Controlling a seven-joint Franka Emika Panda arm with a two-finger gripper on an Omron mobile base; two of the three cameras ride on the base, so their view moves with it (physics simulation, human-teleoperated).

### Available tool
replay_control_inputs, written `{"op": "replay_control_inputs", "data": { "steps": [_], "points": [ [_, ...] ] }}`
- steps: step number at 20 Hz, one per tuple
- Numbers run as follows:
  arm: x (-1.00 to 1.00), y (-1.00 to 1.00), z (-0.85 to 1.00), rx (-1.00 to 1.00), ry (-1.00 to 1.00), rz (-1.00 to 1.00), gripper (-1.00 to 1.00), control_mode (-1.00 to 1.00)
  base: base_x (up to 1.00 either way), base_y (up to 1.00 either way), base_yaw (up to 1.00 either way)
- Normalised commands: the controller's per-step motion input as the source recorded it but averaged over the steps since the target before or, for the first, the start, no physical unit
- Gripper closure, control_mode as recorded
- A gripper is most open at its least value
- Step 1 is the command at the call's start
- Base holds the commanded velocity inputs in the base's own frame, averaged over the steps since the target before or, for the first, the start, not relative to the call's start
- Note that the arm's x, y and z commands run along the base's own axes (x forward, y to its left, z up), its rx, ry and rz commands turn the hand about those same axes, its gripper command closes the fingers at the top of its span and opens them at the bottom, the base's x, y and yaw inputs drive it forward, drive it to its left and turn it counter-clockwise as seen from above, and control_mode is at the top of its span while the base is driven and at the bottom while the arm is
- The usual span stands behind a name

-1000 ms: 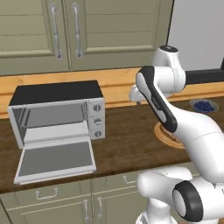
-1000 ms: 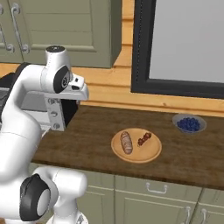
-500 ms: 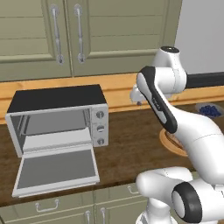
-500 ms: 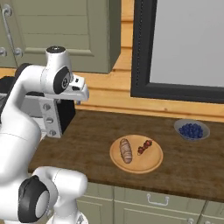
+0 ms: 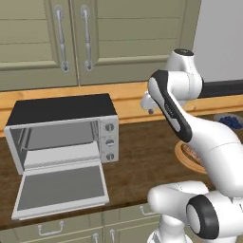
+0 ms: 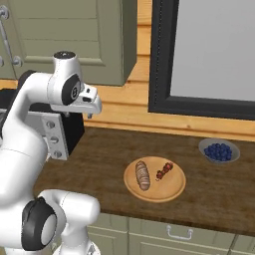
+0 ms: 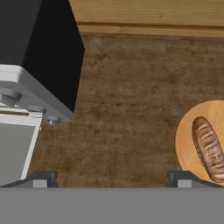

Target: Pick up the kebab skewer and baguette bread, and place them inside the toaster oven. Close the toaster oven door and start by setting the timer.

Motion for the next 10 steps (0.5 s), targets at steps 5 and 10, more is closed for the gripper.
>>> {"op": "replay_control_inputs", "data": {
  "steps": [5, 10],
  "points": [
    [-0.09, 0.08, -0.02, 0.0, -0.01, 0.0, -1.0, -1.0, -0.04, 0.02, 0.0],
    [-0.58, 0.98, -0.15, -0.08, -0.03, 0.0, -1.0, -1.0, 0.0, 0.0, 0.0]
  ]
}}
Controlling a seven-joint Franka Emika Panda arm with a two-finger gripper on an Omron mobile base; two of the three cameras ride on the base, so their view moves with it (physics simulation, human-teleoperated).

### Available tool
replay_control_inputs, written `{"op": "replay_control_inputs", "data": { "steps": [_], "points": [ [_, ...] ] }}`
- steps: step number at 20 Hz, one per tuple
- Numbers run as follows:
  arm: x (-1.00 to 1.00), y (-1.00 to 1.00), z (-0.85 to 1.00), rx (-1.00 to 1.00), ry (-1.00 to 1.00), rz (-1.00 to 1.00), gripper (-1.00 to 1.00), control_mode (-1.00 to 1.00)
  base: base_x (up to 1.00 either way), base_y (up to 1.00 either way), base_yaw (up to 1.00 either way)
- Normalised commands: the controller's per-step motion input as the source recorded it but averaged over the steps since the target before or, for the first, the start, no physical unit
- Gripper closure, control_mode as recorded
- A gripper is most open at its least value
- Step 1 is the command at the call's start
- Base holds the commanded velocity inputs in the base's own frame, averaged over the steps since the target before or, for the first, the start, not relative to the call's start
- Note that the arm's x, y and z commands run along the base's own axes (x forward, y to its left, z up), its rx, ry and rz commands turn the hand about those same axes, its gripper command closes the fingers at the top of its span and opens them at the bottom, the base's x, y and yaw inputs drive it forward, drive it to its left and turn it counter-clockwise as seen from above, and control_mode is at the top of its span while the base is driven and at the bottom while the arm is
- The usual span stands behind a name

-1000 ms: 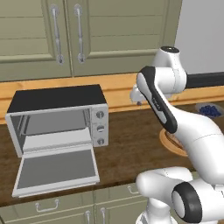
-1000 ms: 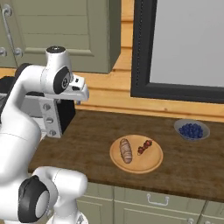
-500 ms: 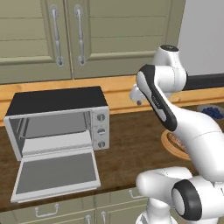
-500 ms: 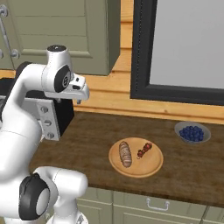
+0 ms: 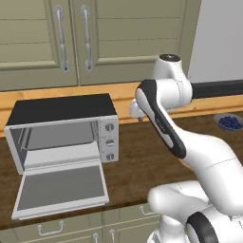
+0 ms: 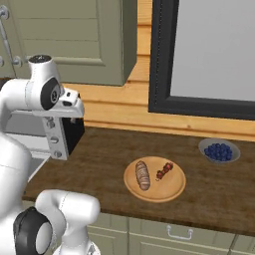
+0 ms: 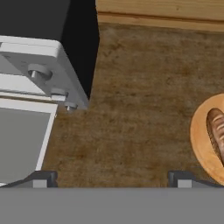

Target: Pick up the kebab skewer and baguette bread, and place them inside the toaster oven. Close the toaster oven door and start by setting the timer.

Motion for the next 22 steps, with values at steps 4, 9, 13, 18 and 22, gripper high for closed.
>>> {"op": "replay_control_inputs", "data": {
  "steps": [4, 9, 13, 18, 22],
  "points": [
    [-0.35, 1.0, -0.01, -0.07, -0.06, 0.0, -1.0, -1.0, 0.0, 0.0, 0.0],
    [-0.46, 1.0, 0.0, -0.02, -0.21, 0.0, -1.0, -1.0, 0.0, 0.0, 0.0],
    [-0.23, 1.0, 0.0, 0.01, -0.35, 0.0, -1.0, -1.0, 0.0, 0.0, 0.0],
    [-0.02, 0.84, -0.03, 0.01, -0.3, 0.0, -1.0, -1.0, 0.0, 0.0, 0.0],
    [0.05, 0.64, -0.04, 0.0, -0.17, 0.0, -1.0, -1.0, 0.0, 0.0, 0.0]
  ]
}}
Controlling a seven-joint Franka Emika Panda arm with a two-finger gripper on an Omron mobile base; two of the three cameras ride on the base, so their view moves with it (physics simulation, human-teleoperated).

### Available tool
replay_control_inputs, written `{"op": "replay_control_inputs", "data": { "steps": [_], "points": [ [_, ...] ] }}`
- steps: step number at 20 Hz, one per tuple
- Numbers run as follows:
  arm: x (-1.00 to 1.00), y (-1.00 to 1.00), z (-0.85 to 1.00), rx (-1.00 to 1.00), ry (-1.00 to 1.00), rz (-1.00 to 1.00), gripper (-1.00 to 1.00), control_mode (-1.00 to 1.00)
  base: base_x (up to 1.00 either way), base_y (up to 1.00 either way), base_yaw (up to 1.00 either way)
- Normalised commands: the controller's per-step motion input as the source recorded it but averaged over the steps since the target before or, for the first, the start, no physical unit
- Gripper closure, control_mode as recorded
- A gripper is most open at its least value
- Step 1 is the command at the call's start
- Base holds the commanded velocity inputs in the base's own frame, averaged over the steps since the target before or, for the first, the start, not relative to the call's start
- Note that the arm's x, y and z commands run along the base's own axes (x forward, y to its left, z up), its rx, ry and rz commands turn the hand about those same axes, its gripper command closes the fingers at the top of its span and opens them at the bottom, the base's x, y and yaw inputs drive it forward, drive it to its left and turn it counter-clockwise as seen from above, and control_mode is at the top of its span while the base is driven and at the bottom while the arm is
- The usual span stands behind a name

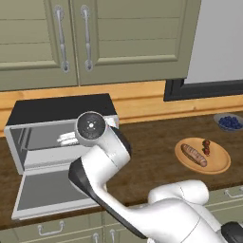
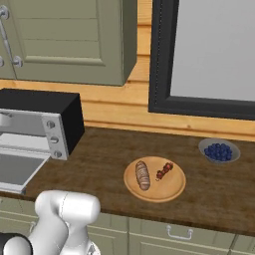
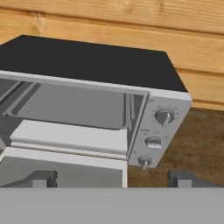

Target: Pick up the kebab skewer and baguette bread, and place them inside the toaster oven. Close the toaster oven door and start by setting the timer.

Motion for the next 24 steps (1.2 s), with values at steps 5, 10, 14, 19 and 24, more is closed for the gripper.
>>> {"op": "replay_control_inputs", "data": {
  "steps": [5, 10, 14, 19, 24],
  "points": [
    [0.31, 0.41, 0.0, 0.0, -0.14, -0.01, -1.0, -1.0, 0.0, 0.0, 0.0],
    [0.47, 0.18, 0.0, 0.0, -0.07, -0.01, -1.0, -1.0, 0.0, 0.0, 0.0],
    [0.16, 0.0, -0.25, 0.04, 0.03, 0.0, -1.0, -1.0, 0.0, 0.0, 0.0],
    [0.01, 0.15, -0.63, 0.03, 0.14, 0.0, -1.0, -1.0, 0.0, 0.0, 0.0],
    [0.04, 0.11, -0.49, 0.0, 0.08, 0.0, -1.0, -1.0, 0.0, 0.0, 0.0]
  ]
}}
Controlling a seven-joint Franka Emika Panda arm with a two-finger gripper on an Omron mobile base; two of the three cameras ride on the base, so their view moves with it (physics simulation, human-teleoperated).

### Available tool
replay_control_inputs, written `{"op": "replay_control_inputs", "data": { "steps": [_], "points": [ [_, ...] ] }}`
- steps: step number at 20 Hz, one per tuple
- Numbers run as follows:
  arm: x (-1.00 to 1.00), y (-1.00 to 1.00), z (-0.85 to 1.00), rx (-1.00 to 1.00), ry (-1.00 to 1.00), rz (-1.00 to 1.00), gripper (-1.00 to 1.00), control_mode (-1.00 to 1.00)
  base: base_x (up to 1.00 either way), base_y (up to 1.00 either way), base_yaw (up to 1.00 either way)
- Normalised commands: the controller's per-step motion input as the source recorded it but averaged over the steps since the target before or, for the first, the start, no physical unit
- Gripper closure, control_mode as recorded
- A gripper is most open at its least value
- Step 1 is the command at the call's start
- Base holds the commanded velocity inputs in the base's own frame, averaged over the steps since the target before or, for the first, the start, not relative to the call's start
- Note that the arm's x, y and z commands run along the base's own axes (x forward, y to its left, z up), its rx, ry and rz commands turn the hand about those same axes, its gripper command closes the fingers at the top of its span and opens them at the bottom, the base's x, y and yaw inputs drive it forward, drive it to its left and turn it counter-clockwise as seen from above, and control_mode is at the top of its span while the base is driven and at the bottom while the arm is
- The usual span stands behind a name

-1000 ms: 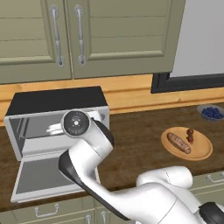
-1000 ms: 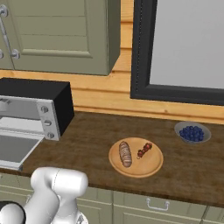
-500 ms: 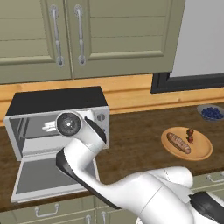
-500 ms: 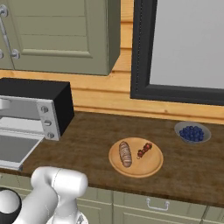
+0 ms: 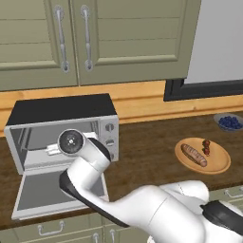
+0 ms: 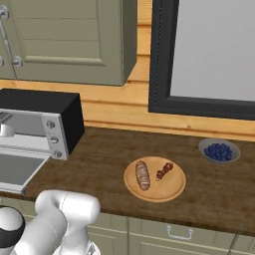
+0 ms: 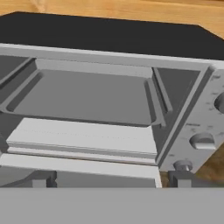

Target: Pick up the kebab skewer and baguette bread, and place them inside the toaster oven. Close the toaster oven door and start by setting the timer.

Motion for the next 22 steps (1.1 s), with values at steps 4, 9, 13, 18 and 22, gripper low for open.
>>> {"op": "replay_control_inputs", "data": {
  "steps": [4, 9, 13, 18, 22],
  "points": [
    [0.28, 0.17, -0.14, 0.0, 0.0, 0.0, -1.0, -1.0, 0.0, 0.0, 0.0],
    [0.34, 0.17, -0.16, 0.0, 0.0, 0.0, -1.0, -1.0, 0.0, 0.0, 0.0],
    [0.31, 0.16, -0.14, 0.0, 0.0, 0.0, -1.0, -1.0, 0.0, 0.0, 0.0],
    [0.05, 0.0, -0.02, 0.01, -0.11, -0.01, -1.0, -1.0, 0.0, 0.0, 0.0],
    [0.13, -0.14, 0.0, 0.01, -0.09, -0.1, -1.0, -1.0, 0.0, 0.0, 0.0]
  ]
}}
